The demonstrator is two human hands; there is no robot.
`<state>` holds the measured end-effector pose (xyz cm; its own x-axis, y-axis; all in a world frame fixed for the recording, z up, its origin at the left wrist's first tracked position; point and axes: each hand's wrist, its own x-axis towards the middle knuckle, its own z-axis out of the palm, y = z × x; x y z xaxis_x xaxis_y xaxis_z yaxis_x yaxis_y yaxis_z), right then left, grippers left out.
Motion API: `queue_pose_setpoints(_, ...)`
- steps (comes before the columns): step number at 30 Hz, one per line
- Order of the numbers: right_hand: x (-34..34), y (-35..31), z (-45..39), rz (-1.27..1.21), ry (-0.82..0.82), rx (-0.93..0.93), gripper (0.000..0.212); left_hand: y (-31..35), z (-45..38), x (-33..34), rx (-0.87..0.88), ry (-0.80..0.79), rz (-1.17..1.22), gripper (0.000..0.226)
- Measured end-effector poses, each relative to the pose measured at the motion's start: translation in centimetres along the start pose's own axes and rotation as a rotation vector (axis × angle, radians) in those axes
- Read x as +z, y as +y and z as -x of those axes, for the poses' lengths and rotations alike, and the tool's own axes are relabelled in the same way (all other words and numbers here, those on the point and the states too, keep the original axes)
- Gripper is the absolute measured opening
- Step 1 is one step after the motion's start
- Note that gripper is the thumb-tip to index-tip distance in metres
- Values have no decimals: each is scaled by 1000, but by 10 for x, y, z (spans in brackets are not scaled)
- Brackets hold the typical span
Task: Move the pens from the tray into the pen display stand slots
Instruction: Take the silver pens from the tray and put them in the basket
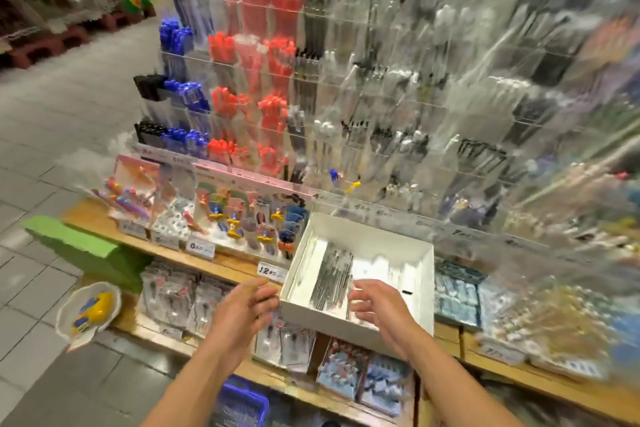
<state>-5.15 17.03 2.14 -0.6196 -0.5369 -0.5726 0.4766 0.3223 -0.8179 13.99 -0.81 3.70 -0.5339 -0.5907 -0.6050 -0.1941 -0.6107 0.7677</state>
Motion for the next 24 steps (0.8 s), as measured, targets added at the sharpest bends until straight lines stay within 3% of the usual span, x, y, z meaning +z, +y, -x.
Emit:
queue_pose_setpoints(7,-3,11,-63,295,141,127,6,14,-35,60,-52,-80,-177,26)
queue_pose_setpoints(13,29,29,-110,750,151,204,20,22,-67,82,-105,-105,-256,24)
queue_pose_setpoints(17,48,40,-119,917,193,247,21,22,-83,86,-137,-130,-307,24)
queue_pose_setpoints(21,56,45,-126,943,229,258,10,20,-92,85,-176,-153,-336,22)
queue_pose_setpoints(24,55,41,-127,907,188,302,18,19,-96,84,-192,-176,-347,21)
